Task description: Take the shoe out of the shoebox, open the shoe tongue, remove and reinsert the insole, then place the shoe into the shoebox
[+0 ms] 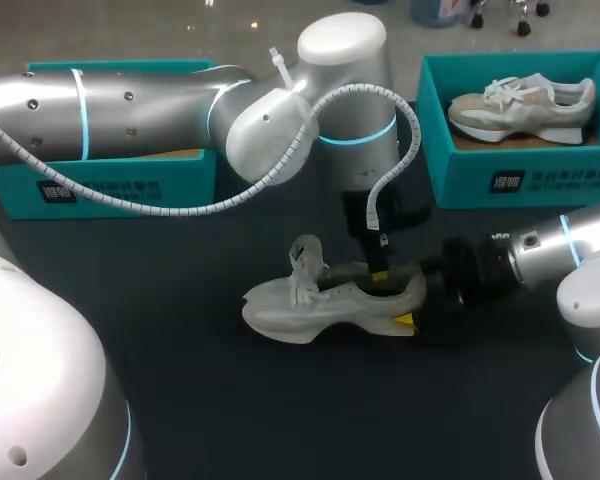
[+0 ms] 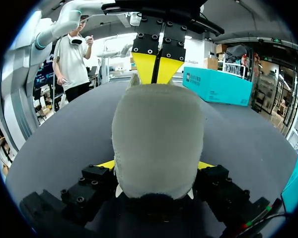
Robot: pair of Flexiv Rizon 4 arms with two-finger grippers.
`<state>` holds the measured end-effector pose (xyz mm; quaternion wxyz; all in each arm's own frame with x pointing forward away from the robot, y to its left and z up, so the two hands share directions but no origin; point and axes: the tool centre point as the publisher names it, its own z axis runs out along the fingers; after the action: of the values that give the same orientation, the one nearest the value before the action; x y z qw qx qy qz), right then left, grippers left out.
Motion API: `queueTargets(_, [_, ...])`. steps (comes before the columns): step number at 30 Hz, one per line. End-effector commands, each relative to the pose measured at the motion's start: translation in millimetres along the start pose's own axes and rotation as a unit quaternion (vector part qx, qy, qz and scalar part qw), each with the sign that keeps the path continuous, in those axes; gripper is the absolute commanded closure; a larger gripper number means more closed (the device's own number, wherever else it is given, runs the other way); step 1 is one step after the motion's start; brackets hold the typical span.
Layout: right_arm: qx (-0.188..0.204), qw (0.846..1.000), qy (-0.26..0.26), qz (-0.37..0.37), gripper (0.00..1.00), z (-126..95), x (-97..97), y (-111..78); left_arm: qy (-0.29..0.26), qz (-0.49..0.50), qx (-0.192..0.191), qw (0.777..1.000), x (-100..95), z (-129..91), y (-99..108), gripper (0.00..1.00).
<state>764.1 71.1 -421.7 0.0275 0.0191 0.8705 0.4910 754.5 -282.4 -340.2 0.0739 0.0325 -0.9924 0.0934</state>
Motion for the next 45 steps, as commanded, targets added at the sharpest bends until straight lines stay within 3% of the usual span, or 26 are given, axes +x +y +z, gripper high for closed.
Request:
queueTargets(1, [0.002, 1.0, -0.001, 0.0, 1.0, 2.3, -0.9, -2.9, 0.0, 0.0, 0.001, 1.0, 0.1, -0.2, 0.4, 1.0])
queueTargets(10, [0.002, 1.0, -0.001, 0.0, 1.0, 2.3, -0.9, -2.9, -0.001, 0.03, 0.009, 0.999, 1.2, 9.4, 1.8, 1.0])
queueTargets(27, [0.002, 1.0, -0.001, 0.0, 1.0, 2.3, -0.9, -2.9, 0.041, 0.045, -0.021, 0.998, 6.8, 37.2, 23.6, 1.0])
queueTargets(28, [0.002, 1.0, -0.001, 0.0, 1.0, 2.3, -0.9, -2.9, 0.045, 0.047, -0.021, 0.998, 7.5, 38.5, 24.3, 0.91])
queueTargets(30, [0.002, 1.0, -0.001, 0.0, 1.0, 2.3, -0.9, -2.9, 0.044, 0.047, -0.026, 0.998, 7.7, 41.4, 24.9, 0.86])
queueTargets(35, [0.002, 1.0, -0.001, 0.0, 1.0, 2.3, -0.9, -2.9, 0.051, 0.047, -0.028, 0.997, 6.2, 44.0, 25.9, 0.63])
queueTargets(39, [0.002, 1.0, -0.001, 0.0, 1.0, 2.3, -0.9, -2.9, 0.058, 0.053, -0.029, 0.996, 8.3, 44.4, 27.2, 0.55])
queueTargets(45, [0.002, 1.0, -0.001, 0.0, 1.0, 2.3, -0.9, -2.9, 0.052, 0.062, -0.037, 0.996, 5.5, 49.2, 29.3, 0.55])
